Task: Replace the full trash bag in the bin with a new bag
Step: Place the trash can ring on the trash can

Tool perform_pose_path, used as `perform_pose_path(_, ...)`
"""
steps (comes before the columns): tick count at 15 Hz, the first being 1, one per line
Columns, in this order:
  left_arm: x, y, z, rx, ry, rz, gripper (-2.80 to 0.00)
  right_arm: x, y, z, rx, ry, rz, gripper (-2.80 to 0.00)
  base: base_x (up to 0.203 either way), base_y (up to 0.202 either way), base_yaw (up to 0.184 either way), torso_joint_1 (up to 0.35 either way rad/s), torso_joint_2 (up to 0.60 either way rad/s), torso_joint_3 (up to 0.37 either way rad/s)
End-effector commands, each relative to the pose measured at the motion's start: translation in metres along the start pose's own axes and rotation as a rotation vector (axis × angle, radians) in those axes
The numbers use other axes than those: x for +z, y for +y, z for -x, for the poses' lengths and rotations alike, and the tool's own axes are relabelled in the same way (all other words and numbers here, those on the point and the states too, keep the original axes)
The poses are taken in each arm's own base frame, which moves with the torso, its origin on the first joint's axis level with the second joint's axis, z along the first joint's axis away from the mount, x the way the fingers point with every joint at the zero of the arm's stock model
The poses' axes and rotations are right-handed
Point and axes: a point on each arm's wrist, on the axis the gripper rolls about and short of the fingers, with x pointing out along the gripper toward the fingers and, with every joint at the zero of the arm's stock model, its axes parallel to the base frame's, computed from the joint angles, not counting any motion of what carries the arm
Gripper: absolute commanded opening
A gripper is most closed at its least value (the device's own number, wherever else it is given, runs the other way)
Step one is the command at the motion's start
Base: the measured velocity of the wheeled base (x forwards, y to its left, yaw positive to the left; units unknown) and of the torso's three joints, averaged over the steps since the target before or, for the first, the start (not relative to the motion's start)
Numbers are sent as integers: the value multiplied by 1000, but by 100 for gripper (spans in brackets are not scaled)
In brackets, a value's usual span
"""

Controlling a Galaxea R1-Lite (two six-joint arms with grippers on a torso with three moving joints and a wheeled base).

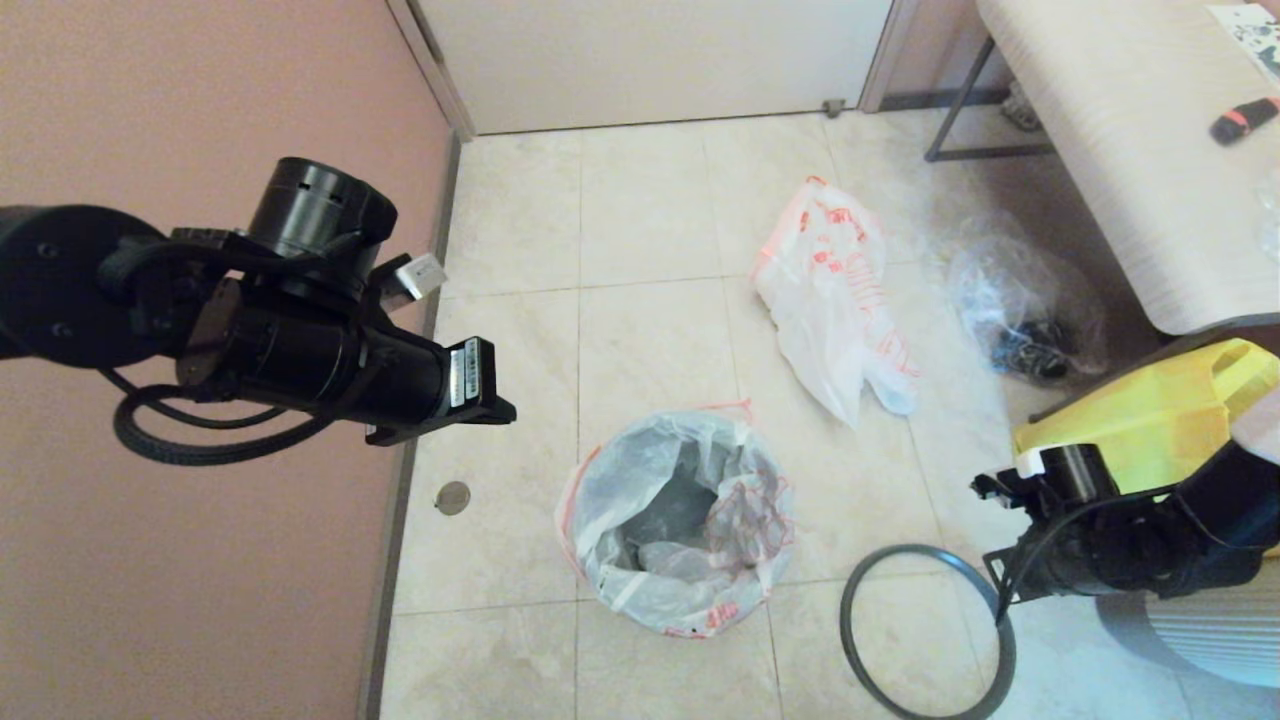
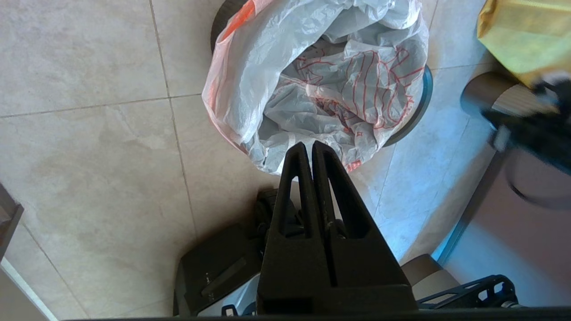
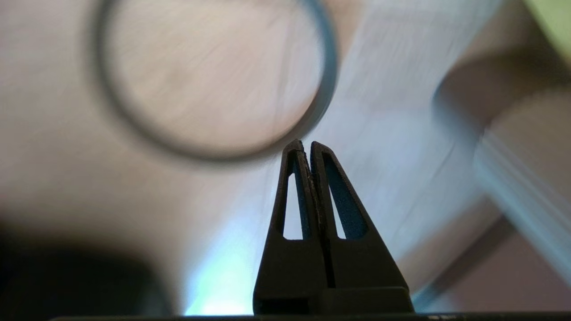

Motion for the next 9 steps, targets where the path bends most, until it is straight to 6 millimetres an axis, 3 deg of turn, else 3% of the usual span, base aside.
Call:
perform_pose_path(1,-1,1,-3,5,12,4,-280,-21,0,-62,-13,48,33,-280,0,0,0,0,0,0)
perform_pose_path(3,-2,2,-5,13,18,7,-280,-19,-4,-95,-29,24,79,-280,0,0,0,0,0,0)
perform_pose_path(4,-2,2,-5,12,20,6,-280,-21,-7,-109,-36,27,115,0,0,0,0,0,0,0)
perform_pose_path(9,-3,0,3,3,3,-1,-280,-7,-13,-172,-66,-2,142,0,0,0,0,0,0,0)
